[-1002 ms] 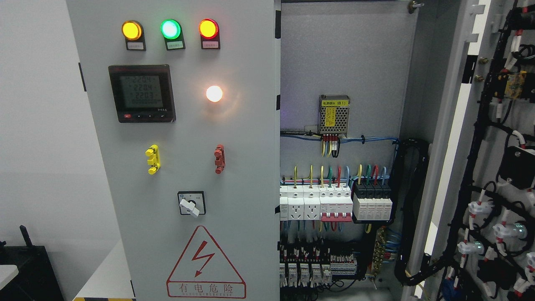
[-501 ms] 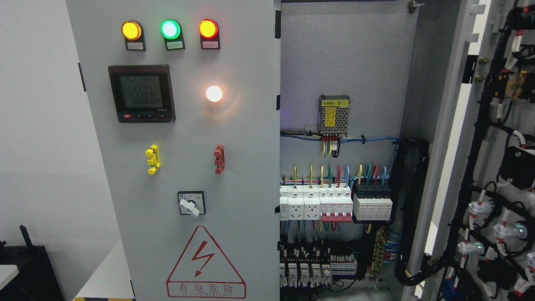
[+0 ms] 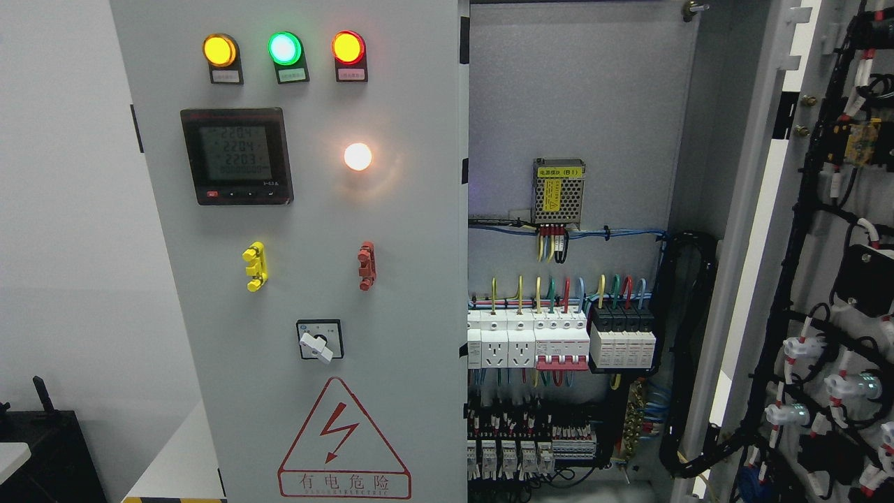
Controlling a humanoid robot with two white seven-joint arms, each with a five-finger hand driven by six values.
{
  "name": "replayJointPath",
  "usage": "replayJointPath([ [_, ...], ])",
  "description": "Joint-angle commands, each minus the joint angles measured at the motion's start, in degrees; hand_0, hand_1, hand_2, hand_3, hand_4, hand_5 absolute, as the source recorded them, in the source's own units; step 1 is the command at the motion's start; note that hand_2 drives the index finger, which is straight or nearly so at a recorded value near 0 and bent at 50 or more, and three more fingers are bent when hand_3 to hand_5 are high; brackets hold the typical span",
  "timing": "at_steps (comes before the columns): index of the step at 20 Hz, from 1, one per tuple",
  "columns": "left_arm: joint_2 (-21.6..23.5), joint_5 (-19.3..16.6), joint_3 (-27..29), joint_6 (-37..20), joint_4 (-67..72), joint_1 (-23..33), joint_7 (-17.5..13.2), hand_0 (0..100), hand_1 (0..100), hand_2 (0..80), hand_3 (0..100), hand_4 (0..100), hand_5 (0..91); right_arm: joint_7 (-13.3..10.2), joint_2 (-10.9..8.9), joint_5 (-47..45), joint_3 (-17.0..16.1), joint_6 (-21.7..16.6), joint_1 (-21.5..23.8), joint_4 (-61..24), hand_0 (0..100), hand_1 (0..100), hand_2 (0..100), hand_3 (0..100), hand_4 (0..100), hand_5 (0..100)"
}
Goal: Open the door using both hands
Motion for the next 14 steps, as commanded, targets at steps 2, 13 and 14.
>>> replayJointPath([
  [2,-0.8,-0.3,-1.8,0.2,1.8,-0.2,0.1,0,0,0.0,0,3,0.0,0.0,0.09,0.0,6.0,0.5,-7.7,-8.6,0,0,0,0,0,0],
  [13,-0.8,-0.2,-3.8,7.1,1.3,-1.9,0.8,0,0,0.0,0,3,0.0,0.0,4.04,-0.5,-1.6,2.3,-24.8,-5.1,0,0,0,0,0,0],
  [14,-0.8,-0.2,-3.9,6.9,1.3,-1.9,0.7,0,0,0.0,0,3,0.0,0.0,4.13,-0.6,-1.5,3.4,-25.9,-5.1,0,0,0,0,0,0],
])
